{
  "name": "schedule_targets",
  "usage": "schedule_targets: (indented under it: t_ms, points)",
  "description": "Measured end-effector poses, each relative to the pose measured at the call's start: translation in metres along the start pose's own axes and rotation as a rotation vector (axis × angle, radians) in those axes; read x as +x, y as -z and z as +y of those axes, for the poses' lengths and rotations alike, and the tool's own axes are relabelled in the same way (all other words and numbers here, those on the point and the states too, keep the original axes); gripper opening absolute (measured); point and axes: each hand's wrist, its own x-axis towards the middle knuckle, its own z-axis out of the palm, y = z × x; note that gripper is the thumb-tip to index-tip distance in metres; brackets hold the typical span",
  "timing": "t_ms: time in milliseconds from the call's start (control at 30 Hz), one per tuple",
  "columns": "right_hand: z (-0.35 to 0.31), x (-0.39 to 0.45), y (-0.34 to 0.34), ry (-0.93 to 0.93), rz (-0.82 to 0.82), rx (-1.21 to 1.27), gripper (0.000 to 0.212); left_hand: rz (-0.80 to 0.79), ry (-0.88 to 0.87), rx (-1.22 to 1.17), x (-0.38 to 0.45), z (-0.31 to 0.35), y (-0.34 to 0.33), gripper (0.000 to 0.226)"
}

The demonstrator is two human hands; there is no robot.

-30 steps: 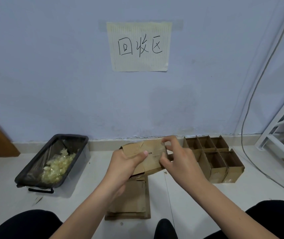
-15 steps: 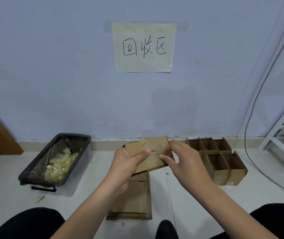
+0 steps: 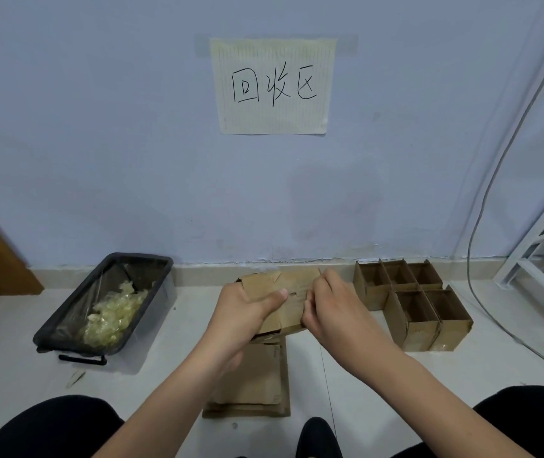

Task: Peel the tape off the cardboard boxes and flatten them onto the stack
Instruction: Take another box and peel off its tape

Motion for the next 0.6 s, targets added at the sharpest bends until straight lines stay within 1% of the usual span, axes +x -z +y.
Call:
schedule_targets:
  t_ms: [67, 167, 300, 367, 433, 467, 533, 567, 600]
  points:
    - [0.003, 0.001, 0.0, -0.009, 0.015, 0.01, 0.015, 0.007, -0.01, 0.053, 0.001, 0.0, 0.001, 0.02]
    - [0.011, 0.005, 0.003, -0.048, 0.028, 0.062, 0.014, 0.028, 0.015, 0.077, 0.003, -0.001, 0.002, 0.004]
    - [0.013, 0.004, 0.007, -0.084, 0.015, 0.107, 0.013, 0.037, 0.018, 0.069, 0.003, -0.001, 0.003, 0.008]
    - [0.009, 0.002, 0.01, -0.088, 0.009, 0.187, 0.014, 0.056, 0.026, 0.047, 0.003, 0.001, 0.005, 0.009]
    - [0.003, -0.001, 0.013, -0.105, -0.007, 0.246, 0.017, 0.062, 0.031, 0.019, 0.004, 0.001, 0.009, 0.014]
    - [0.001, -0.003, 0.014, -0.118, -0.008, 0.254, 0.021, 0.063, 0.027, 0.006, 0.004, 0.002, 0.01, 0.02]
    - [-0.004, -0.004, 0.014, -0.13, 0.007, 0.255, 0.027, 0.05, 0.003, 0.005, 0.003, 0.003, 0.01, 0.041]
    - [-0.005, -0.004, 0.013, -0.119, 0.013, 0.241, 0.027, 0.036, -0.01, 0.005, 0.003, 0.001, 0.01, 0.047]
    - [-0.006, -0.004, 0.012, -0.109, 0.007, 0.222, 0.028, 0.033, -0.017, 0.006, 0.003, 0.001, 0.01, 0.041]
